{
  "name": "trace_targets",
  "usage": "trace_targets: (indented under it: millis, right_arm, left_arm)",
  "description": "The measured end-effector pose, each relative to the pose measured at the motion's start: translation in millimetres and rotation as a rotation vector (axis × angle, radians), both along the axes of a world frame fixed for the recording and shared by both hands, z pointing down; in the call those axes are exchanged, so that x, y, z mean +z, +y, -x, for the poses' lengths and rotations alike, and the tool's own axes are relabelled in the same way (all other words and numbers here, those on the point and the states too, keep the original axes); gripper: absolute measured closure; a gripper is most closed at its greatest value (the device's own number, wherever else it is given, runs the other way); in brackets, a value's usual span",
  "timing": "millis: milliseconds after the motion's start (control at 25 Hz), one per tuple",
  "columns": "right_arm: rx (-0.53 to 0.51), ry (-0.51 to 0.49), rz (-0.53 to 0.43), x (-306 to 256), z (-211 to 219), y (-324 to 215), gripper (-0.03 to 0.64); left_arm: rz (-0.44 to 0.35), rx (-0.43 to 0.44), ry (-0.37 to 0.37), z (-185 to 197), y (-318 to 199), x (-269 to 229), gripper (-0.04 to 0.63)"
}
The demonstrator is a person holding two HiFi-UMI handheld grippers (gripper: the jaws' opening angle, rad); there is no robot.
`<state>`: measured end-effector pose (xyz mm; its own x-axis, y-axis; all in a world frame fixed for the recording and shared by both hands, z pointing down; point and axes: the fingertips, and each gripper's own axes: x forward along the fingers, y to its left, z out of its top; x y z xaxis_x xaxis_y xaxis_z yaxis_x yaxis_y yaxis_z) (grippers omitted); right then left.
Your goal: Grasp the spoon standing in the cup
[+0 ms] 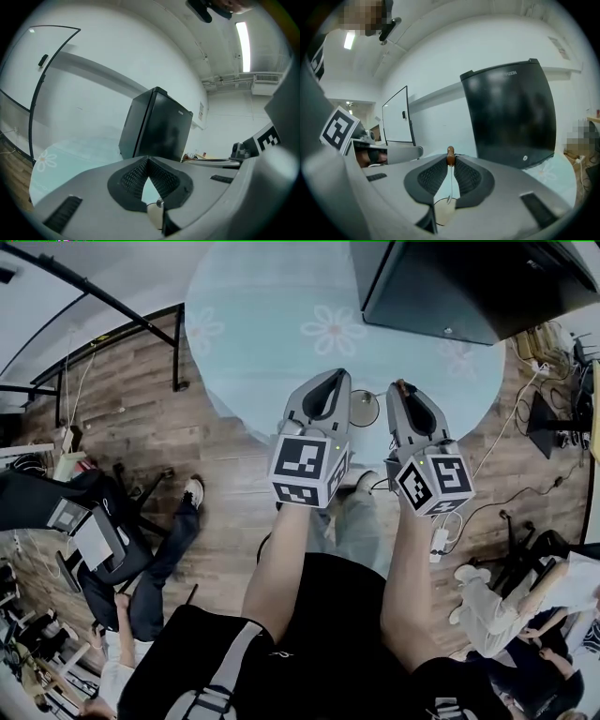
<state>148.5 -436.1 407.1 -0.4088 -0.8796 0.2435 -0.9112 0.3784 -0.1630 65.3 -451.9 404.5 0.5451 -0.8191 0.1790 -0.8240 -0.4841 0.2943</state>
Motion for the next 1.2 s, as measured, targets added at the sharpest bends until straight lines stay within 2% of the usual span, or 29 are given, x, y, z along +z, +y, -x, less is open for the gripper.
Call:
trace_targets:
  millis: [480,920,1200]
  right_arm:
    - [0.013,0.032,-0.108,-58,-8,5,0.575]
    - [0.025,0.072,-0.249,-122,-13,9,0.575]
    - [0.008,0.072,-0.305,-152,-15,4,0.575]
  left_arm:
    - [-0.105,0.006,-0.016,1,-5,-53,0.594]
    - [-0.262,0.006,-0.024,5,-1,-127,0.594]
    - [-0.309,-0.01,-0.023,6,4,-161,0.594]
